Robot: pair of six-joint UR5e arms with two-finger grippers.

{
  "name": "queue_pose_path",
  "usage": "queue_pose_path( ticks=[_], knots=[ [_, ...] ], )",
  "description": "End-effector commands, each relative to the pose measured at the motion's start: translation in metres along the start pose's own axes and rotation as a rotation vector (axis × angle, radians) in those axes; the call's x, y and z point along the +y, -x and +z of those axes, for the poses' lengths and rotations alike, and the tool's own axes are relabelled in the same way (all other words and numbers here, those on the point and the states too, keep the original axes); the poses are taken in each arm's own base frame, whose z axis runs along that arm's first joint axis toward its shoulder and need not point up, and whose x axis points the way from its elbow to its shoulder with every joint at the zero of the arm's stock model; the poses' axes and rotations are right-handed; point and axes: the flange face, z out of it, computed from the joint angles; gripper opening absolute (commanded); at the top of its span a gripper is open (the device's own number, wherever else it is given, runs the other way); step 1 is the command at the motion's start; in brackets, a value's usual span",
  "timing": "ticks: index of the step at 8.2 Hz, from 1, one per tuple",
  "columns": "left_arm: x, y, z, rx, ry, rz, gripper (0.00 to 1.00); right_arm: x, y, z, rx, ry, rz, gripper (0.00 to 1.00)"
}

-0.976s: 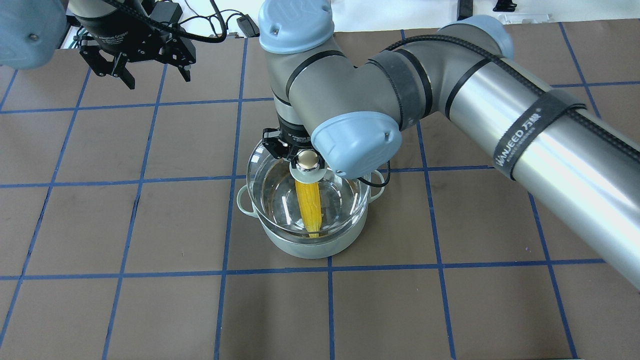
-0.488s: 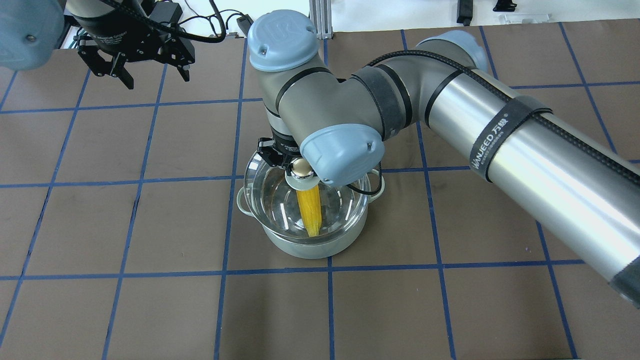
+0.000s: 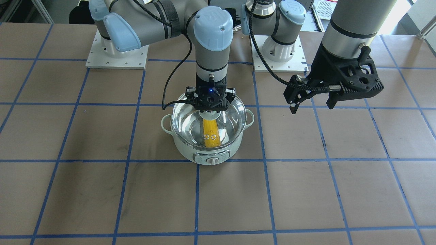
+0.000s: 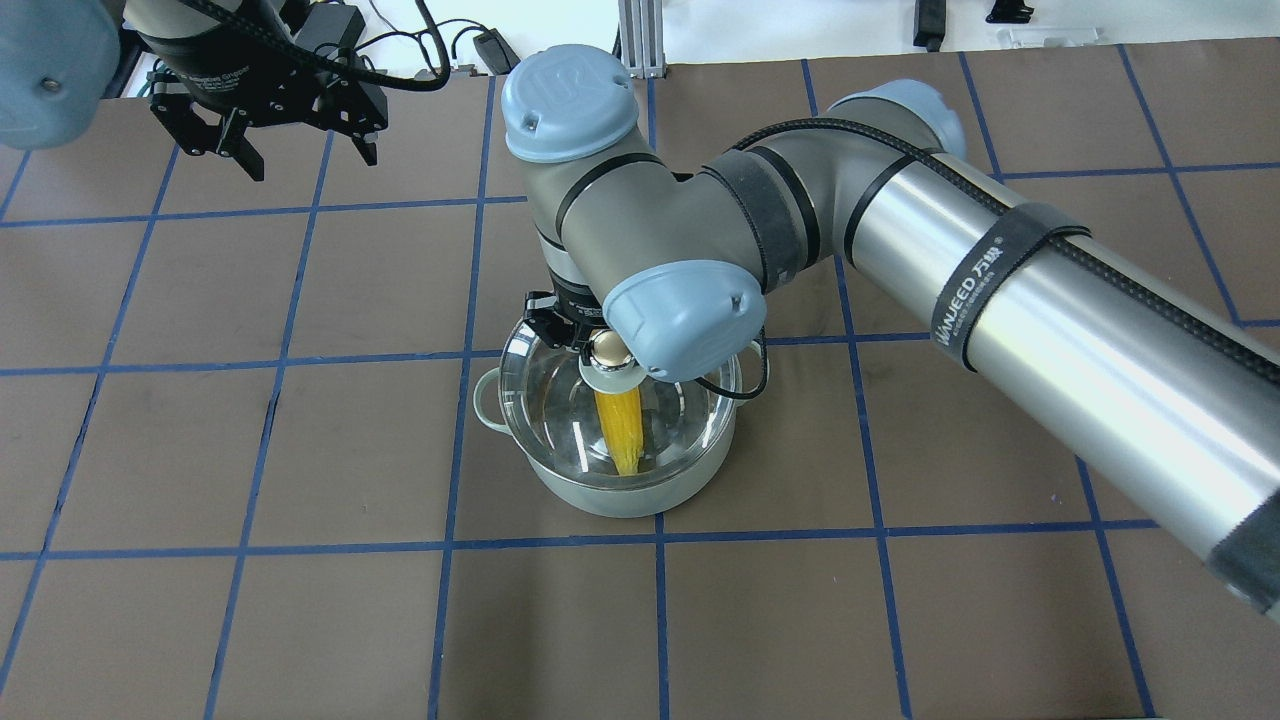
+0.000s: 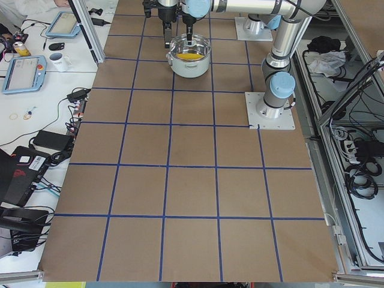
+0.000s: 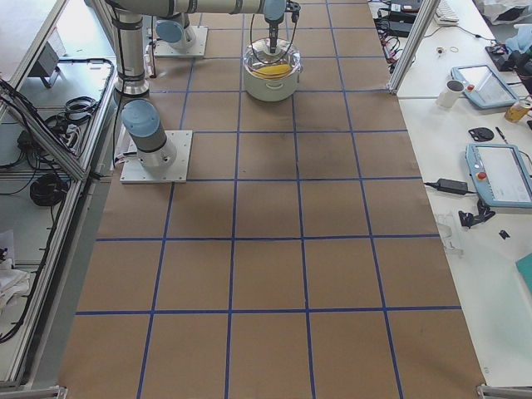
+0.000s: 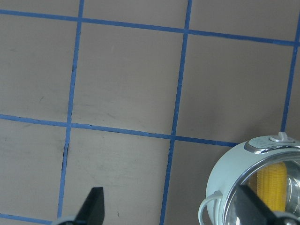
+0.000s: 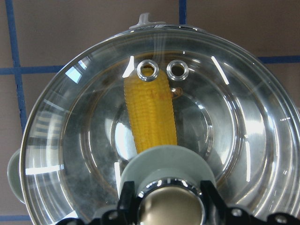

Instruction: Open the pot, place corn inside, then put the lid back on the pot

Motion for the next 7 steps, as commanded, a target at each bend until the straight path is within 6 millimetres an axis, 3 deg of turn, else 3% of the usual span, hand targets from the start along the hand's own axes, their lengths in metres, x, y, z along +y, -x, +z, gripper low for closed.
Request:
queue_pose_path(
  ticks=[1,7],
  knots=[
    [0.002,-0.0001,-0.0015,-0.003,-0.001,0.004,1.0,0.0009,-0.0009,0.0041,0.003,0.008,0.0,0.0],
    [0.0025,-0.0025,0.0038,0.0,0.014,0.009,1.0,0.0,-0.0006,0.0056,0.004,0.007,-0.003,0.0]
  ],
)
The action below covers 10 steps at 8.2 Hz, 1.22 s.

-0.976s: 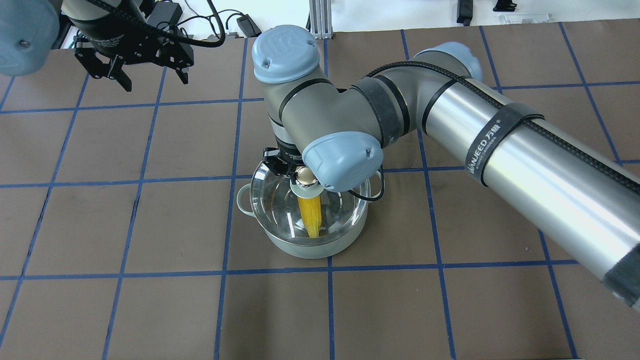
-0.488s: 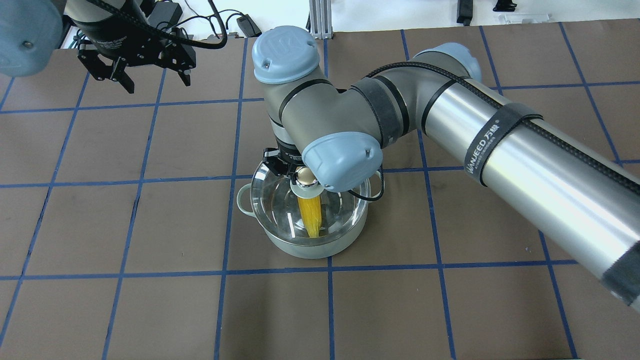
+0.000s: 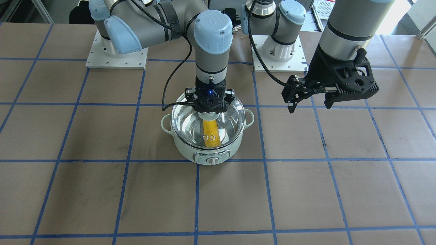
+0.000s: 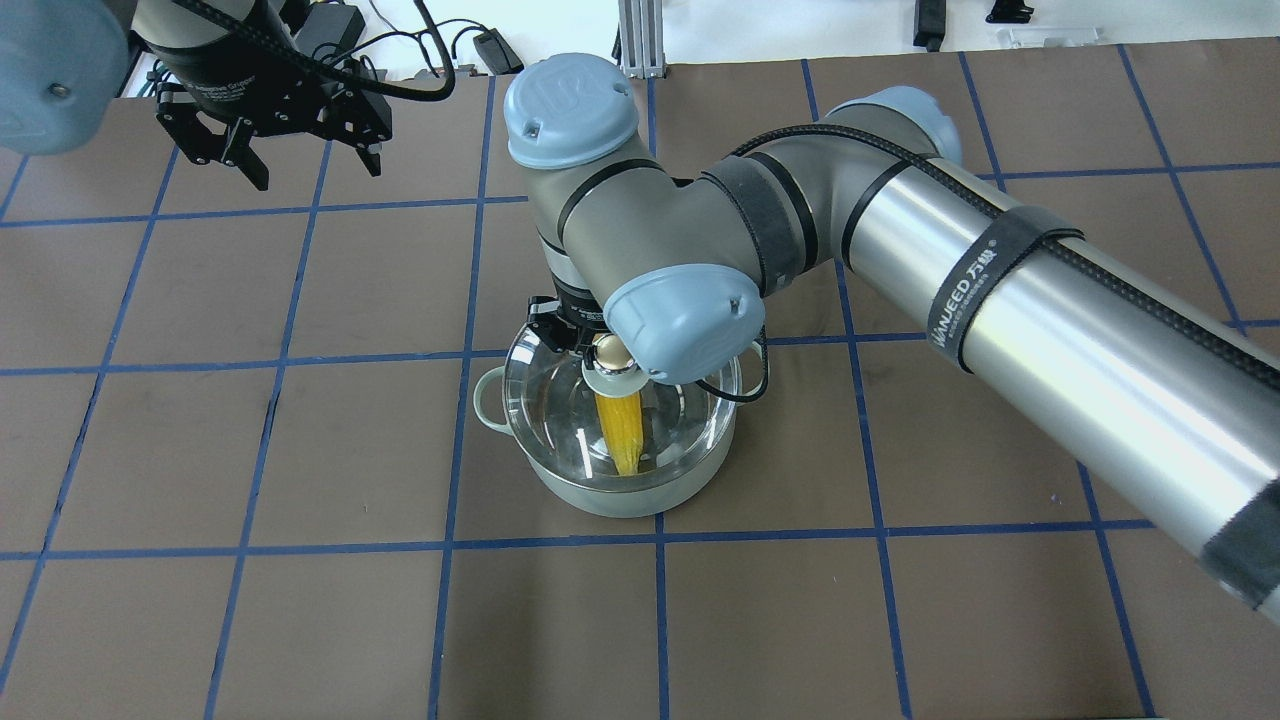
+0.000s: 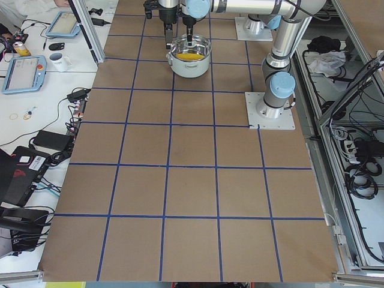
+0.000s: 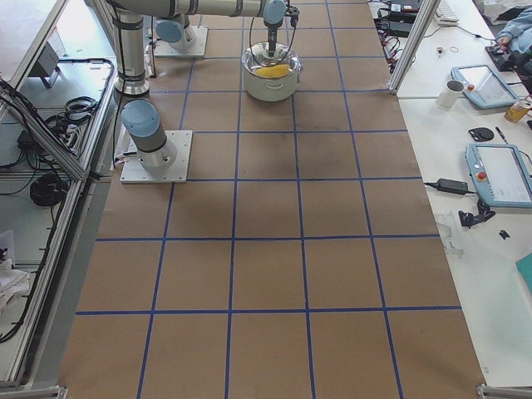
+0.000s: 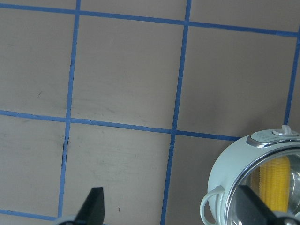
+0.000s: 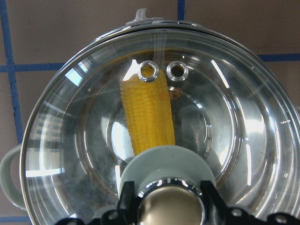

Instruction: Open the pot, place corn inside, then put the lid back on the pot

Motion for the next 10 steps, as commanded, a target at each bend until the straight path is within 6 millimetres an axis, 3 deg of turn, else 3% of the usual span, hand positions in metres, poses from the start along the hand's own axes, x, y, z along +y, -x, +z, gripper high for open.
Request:
queue_pose_path(
  ticks=[1,7,10],
  knots=[
    [0.0039,-0.0015,0.0107,0.007,0.016,0.002,1.0,-0.0012,-0.0015,-0.0003,0.016,-0.012,0.004,0.31],
    [0.0043,-0.0011,0.0099,0.004,0.014,0.002,1.0,-0.0041,0.0019,-0.0031,-0.017,-0.039,0.001,0.3],
    [0.0041,-0.0012,0.0098,0.004,0.013,0.002,1.0,-0.0046,0.0006,-0.0029,-0.005,-0.044,-0.002,0.42]
  ],
)
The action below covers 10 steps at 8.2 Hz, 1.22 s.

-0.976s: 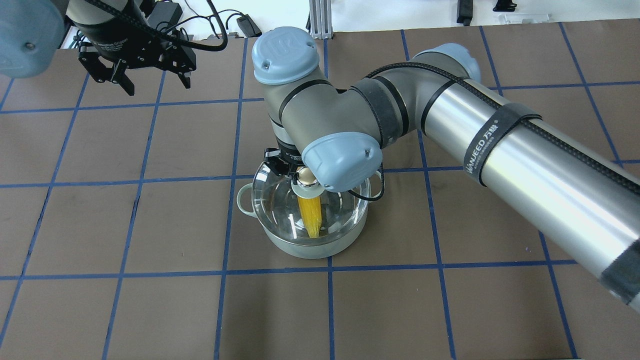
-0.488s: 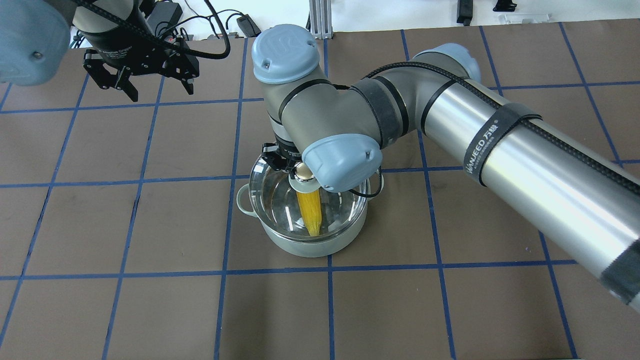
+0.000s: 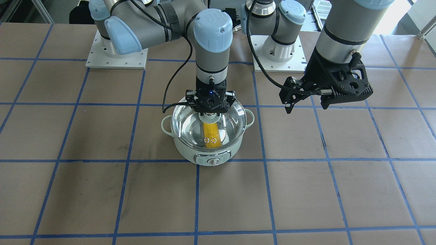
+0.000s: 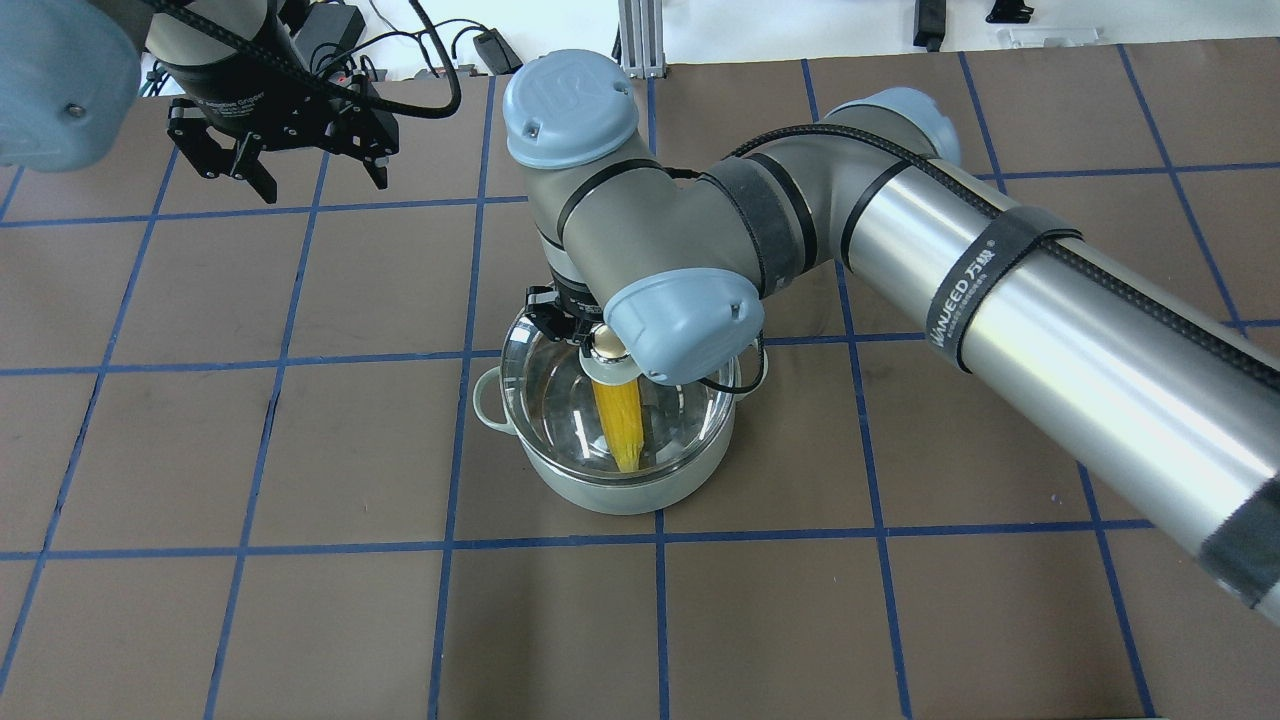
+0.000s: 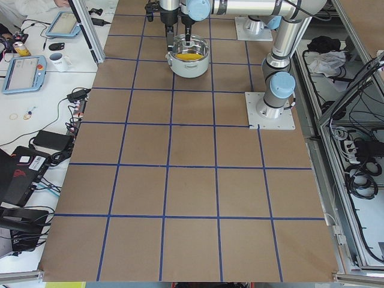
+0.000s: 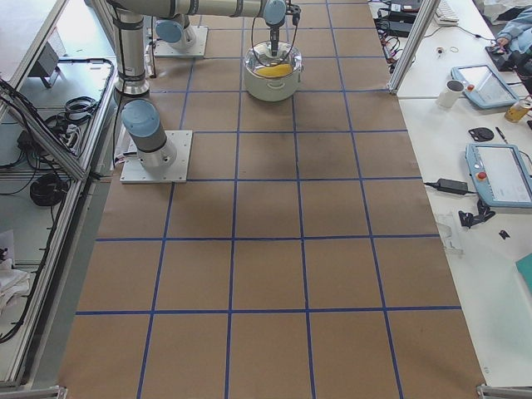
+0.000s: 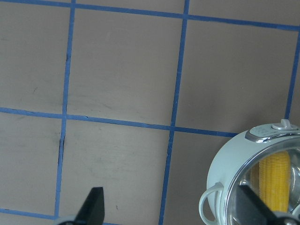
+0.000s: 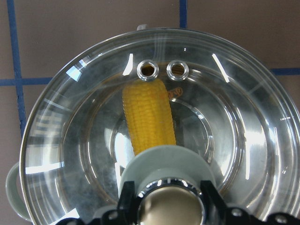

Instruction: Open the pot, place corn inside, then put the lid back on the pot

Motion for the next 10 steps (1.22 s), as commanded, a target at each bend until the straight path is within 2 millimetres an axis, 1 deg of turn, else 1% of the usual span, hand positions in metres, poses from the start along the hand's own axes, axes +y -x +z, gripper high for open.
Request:
queue_pose_path(
  ticks=[1,2,3,4,5,6,7,8,9,10],
  knots=[
    [-0.0002,0.0001,-0.0002,-0.001,-0.002,0.0,1.0,-0.0005,-0.0004,0.001,0.006,-0.001,-0.001,0.46],
    [-0.0002,0.0001,-0.0002,-0.001,-0.002,0.0,1.0,-0.0009,0.0,0.0029,0.006,0.002,-0.001,0.53],
    [-0.0002,0.0001,-0.0002,-0.001,-0.002,-0.002,1.0,-0.0012,0.0001,0.0038,0.007,0.004,-0.001,0.63],
    [-0.0002,0.0001,-0.0002,-0.001,-0.002,0.0,1.0,-0.0012,0.0001,0.0038,0.007,0.004,0.0,0.72],
    [-0.0002,0.0001,-0.0002,-0.001,-0.002,0.0,1.0,-0.0014,0.0002,0.0047,0.008,0.005,0.003,0.75],
    [-0.0006,0.0,0.0007,-0.001,0.0,-0.001,1.0,-0.0011,0.0004,0.0049,0.006,0.008,0.006,0.73],
    [-0.0006,0.0,0.0007,-0.001,0.0,-0.002,1.0,-0.0016,-0.0003,0.0051,0.007,0.009,0.014,0.55],
    [-0.0006,0.0,0.0007,-0.001,0.0,-0.002,1.0,-0.0016,0.0002,0.0033,0.001,0.007,0.014,0.32],
    [-0.0007,0.0001,0.0007,-0.002,-0.001,-0.002,1.0,-0.0014,0.0004,0.0033,-0.002,0.009,0.014,0.19],
    [-0.0007,0.0001,0.0007,-0.002,-0.001,-0.002,1.0,-0.0019,0.0,0.0032,-0.005,0.01,0.016,0.14]
  ],
)
